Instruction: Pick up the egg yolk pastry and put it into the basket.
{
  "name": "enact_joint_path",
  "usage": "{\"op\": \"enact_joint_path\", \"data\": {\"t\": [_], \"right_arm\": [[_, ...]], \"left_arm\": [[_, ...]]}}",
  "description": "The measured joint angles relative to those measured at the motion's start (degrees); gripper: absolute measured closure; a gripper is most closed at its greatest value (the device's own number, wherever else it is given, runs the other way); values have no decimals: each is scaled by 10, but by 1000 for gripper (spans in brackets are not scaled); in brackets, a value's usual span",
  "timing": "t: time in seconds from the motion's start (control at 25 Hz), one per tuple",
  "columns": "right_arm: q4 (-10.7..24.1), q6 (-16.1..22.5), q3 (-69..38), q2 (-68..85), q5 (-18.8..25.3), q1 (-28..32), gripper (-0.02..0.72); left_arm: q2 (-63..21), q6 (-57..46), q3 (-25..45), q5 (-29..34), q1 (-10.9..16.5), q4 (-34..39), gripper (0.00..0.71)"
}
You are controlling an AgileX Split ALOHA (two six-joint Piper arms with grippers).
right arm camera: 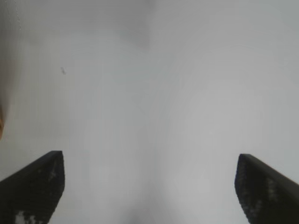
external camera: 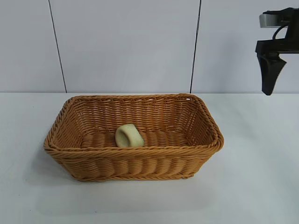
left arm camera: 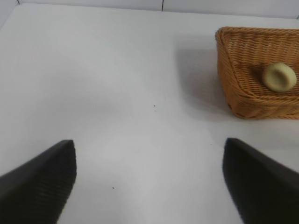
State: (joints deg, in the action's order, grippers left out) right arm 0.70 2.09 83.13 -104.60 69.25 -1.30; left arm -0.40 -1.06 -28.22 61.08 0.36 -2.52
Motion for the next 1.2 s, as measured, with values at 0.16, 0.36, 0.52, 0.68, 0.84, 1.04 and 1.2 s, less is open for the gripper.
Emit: {"op": "enact_joint_path", "data": {"t": [0.16,0.36,0.52,0.68,0.84,1.04,1.2], "right_arm": [[-7,0,-98,71,-1,-2,18],[-14,0,-241,183,0,-2,18],[-14,-1,-351,282,-4,-2,18],[-14,-1,-458,384,-46,-2,18],[-14,-9,-533,491,-93,-2,18],[-20,-17,-540,617,-111,-2,18],[-20,-17,-542,725,-110,-2,18]], "left_arm": [[0,0,0,0,0,0,49],[0,0,0,0,0,0,49],[0,0,0,0,0,0,49],[0,0,0,0,0,0,49],[0,0,0,0,0,0,49],[0,0,0,0,0,0,49],[0,0,0,0,0,0,49]]}}
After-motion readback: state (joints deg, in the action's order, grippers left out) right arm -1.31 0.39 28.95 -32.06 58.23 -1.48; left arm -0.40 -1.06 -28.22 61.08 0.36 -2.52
